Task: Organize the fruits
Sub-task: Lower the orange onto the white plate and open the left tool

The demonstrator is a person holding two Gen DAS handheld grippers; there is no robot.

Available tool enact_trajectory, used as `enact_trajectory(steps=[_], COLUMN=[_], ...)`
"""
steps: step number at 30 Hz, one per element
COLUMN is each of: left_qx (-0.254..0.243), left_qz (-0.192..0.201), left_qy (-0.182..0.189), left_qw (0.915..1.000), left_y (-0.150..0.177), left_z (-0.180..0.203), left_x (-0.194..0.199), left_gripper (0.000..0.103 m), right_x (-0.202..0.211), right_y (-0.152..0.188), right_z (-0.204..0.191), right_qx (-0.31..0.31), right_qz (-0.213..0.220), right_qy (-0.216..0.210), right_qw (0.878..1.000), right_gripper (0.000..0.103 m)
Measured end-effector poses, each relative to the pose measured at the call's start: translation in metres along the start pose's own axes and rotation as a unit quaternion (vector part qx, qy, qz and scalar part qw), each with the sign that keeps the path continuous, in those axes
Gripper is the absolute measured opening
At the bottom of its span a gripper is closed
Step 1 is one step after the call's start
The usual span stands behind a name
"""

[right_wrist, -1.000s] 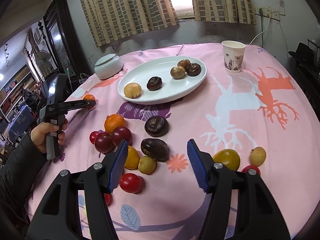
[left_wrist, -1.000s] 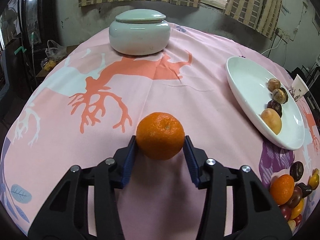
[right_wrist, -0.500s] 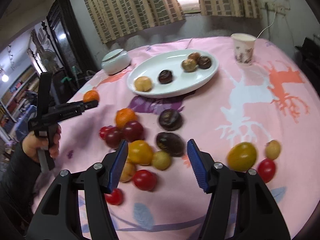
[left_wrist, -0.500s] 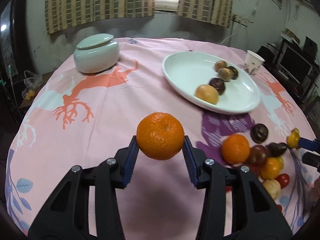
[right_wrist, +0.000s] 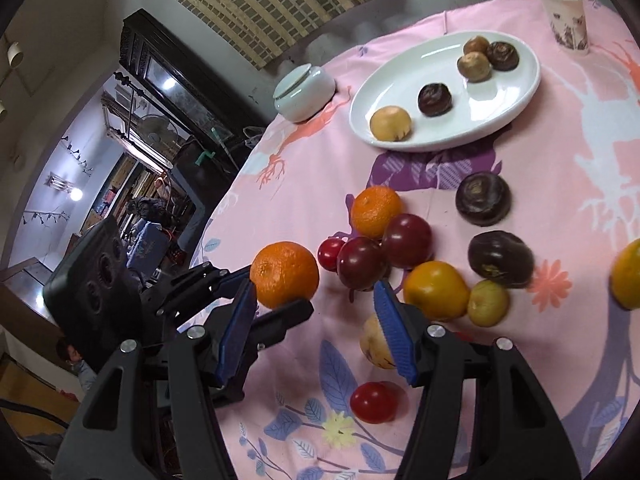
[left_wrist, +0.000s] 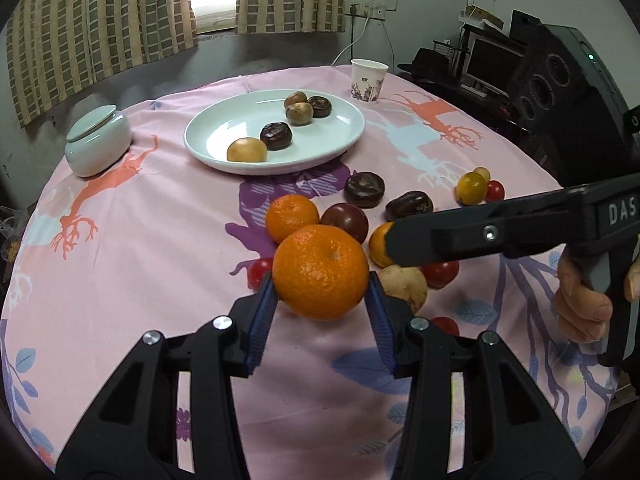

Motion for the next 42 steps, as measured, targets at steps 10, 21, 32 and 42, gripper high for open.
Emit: enact_trajectory(steps=[10, 21, 32, 42], left_qx=[0.014, 0.022, 0.041, 0.07], left_qz=[-0.012, 0.004, 0.001, -0.033], left_qy=[0.026, 0.029, 0.009, 0.008], left_qw=[0.9995, 0.9994, 0.9991, 0.9969], left_y=[0.0, -0.034, -0.126, -0.127], left_z=[0.008, 0.006, -0.038, -0.052], left_x=[-0.003, -0.013, -0.075, -0.133], left_gripper=[0.045, 0.046, 0.046, 0.079], right_x=[-0.008, 0.008, -0.017, -0.034], right_y=[0.001, -0.027, -0.124, -0.139], right_z=[-0.002, -0.001, 0.013, 0.057], right_qx=[-0.016, -0.002, 0.085, 0.107], right_qz=[-0.022, 0.017, 0.064, 0.068], right_qy=[-0.043, -0.017, 0.116, 0.22], right_qw=[0.999, 1.0, 0.988, 0.967], right_gripper=[0.038, 0.037, 0.036, 0.04])
Point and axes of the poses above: each gripper's, at about its wrist camera, not at the fingertips, and x roughly against the way its jaws point, z to its right, y to its underside, the point moved 5 cm from there along -x, roughly the way its jaws point, and after that the axes turned 5 degrees about y, right-handed, at the moved point
